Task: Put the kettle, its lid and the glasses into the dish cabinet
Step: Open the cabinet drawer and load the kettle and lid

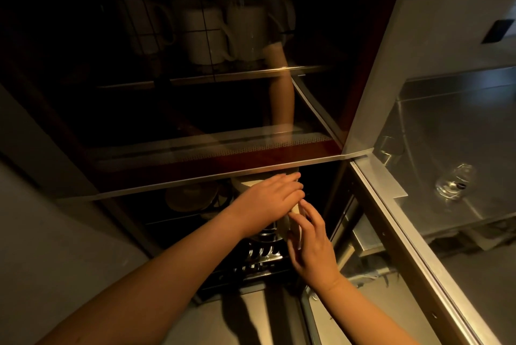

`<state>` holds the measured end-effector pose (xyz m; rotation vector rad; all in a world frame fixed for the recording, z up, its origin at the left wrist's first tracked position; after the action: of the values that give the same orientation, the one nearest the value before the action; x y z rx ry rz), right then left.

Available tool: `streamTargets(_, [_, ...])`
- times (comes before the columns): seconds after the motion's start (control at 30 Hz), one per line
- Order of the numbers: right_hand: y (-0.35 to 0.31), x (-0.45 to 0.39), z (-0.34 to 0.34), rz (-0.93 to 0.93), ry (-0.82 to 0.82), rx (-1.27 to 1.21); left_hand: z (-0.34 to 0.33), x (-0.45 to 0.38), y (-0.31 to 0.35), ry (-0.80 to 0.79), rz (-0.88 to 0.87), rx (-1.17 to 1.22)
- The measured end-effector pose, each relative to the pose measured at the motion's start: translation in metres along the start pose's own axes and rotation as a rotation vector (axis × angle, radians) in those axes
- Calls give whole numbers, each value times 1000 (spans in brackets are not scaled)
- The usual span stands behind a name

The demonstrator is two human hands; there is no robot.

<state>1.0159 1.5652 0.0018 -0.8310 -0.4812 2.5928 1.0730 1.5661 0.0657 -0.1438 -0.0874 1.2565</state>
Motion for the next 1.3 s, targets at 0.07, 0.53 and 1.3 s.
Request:
streamTargets(0.07, [7, 3, 4, -114, 15, -111, -3, 1, -3, -21, 14, 11])
streamTargets(0.53, [0, -12, -10, -271, 17, -196, -33, 53, -3, -9, 388, 195])
streamTargets(1.3, [2, -34, -41, -245, -241, -355, -79, 48, -10, -152, 624, 476])
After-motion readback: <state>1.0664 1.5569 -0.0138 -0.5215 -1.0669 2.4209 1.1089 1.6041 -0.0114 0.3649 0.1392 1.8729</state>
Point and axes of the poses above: each hand's wrist, its own x-axis away from the middle knuckle, its own z-axis out of the back of the hand, y = z × x, the point moved 10 cm from there along -x, towards the middle knuckle, and after that the axes turned 13 degrees about -y, right-handed, at the moved point
